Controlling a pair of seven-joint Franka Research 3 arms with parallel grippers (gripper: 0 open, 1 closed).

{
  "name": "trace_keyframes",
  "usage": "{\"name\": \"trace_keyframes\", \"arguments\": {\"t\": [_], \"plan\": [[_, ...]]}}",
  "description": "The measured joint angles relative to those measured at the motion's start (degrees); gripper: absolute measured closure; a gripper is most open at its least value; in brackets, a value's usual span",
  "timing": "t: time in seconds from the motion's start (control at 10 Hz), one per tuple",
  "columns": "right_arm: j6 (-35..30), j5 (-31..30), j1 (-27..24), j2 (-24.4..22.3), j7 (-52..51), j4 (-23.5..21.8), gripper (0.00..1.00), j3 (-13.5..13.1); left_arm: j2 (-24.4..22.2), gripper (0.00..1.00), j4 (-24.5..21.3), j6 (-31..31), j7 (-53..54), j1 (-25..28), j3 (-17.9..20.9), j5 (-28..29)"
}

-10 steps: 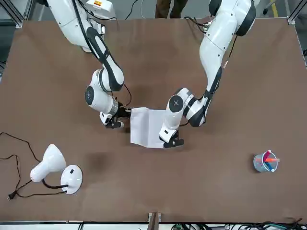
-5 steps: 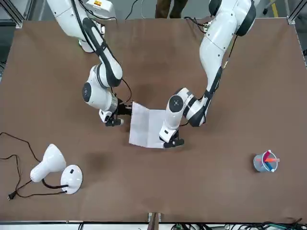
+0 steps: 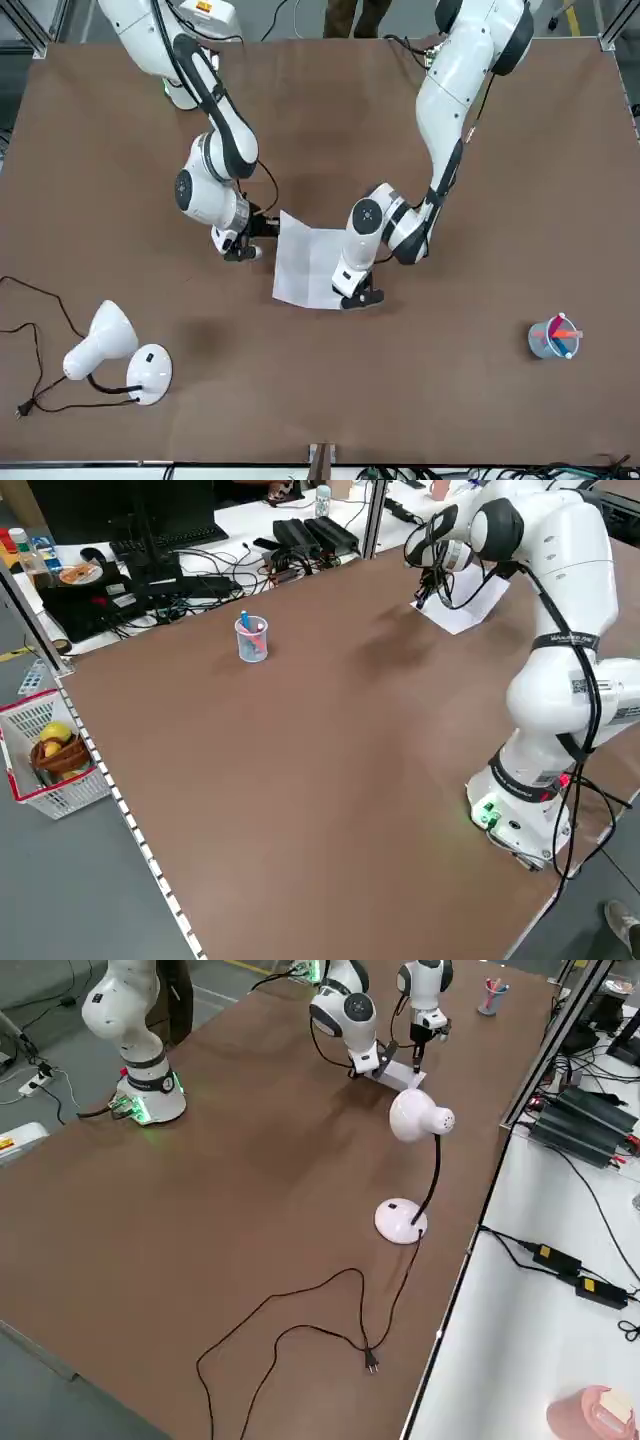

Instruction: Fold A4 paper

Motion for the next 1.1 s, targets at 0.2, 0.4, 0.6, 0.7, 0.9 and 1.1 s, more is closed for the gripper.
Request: {"name": "trace_keyframes", "arguments": {"t": [0.2,0.4,0.6,0.7,0.9,1.1], "plan": [[-0.01,2.16,0.52,0.01,-0.08,1.14,0.99,0.54,0.0,0.99,0.0,0.0,0.0,0.0,0.0,0.0],[0.05,4.22,1.25,0.37,-0.1,2.29,0.99,1.41,0.0,0.99,0.0,0.0,0.0,0.0,0.0,0.0],[1.7,4.99,2.23,2.92,-0.16,4.49,0.99,1.59,0.0,0.99,0.0,0.0,0.0,0.0,0.0,0.0],[2.98,5.08,3.05,4.73,-0.18,5.54,0.99,1.74,0.0,0.99,0.0,0.0,0.0,0.0,0.0,0.0],[4.47,6.65,4.96,7.06,-0.2,6.67,0.99,1.88,0.0,0.99,0.01,0.0,0.0,0.0,0.0,0.0],[5.21,7.55,6.13,7.7,-0.22,7.34,0.99,1.92,0.0,0.99,0.01,0.0,0.0,0.0,0.0,0.0]]}}
